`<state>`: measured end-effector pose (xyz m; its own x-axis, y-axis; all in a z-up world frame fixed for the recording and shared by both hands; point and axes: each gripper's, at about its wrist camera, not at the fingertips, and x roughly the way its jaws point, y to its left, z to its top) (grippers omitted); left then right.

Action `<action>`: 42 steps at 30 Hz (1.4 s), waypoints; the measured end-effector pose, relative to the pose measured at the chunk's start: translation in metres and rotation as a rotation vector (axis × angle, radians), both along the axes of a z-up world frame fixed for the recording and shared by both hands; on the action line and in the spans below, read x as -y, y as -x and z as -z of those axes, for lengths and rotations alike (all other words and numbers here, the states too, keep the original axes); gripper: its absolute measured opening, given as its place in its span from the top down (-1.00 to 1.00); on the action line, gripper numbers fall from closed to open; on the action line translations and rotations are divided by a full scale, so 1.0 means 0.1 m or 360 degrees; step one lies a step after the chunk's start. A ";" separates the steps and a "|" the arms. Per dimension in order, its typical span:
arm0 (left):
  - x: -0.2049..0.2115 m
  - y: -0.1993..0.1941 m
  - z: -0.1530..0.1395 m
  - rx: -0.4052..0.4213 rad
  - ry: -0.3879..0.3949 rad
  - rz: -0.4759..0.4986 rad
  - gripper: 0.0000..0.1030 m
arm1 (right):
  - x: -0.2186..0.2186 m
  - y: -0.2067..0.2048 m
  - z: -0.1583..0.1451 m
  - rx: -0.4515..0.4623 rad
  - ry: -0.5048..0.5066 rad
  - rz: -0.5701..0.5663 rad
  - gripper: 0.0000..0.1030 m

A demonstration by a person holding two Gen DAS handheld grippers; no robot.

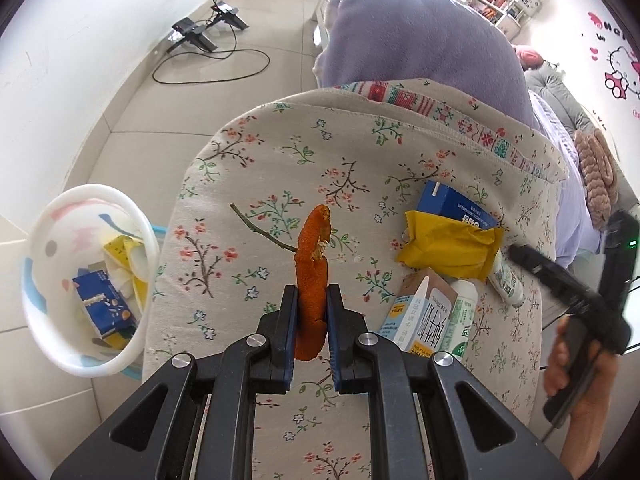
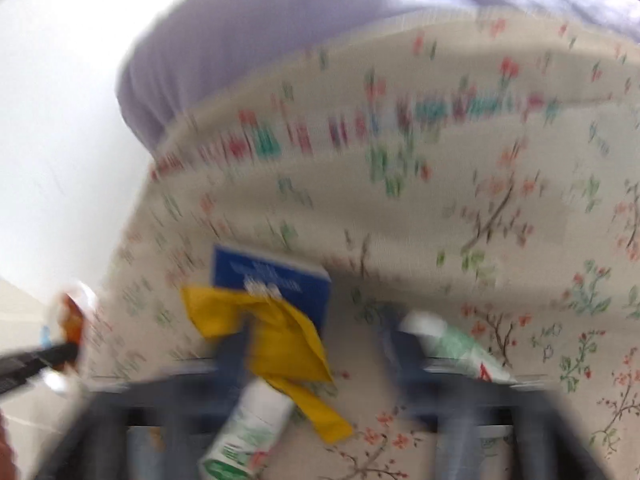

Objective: Collect trash
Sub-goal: 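Carry the orange wrapper and yellow packet to the white bin and release both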

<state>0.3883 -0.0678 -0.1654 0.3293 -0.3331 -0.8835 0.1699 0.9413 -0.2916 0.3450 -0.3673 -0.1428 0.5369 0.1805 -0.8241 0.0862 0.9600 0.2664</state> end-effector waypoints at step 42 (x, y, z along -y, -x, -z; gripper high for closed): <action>-2.15 -0.16 0.11 -0.0119 0.0131 -0.0857 -0.14 | -2.05 -0.29 -0.14 0.0044 -0.0028 -0.0421 0.95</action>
<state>0.4047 0.1475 -0.1768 0.4094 -0.2038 -0.8893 -0.3535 0.8632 -0.3605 0.3736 -0.1624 -0.1292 0.4912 0.3318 -0.8054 -0.1746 0.9434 0.2821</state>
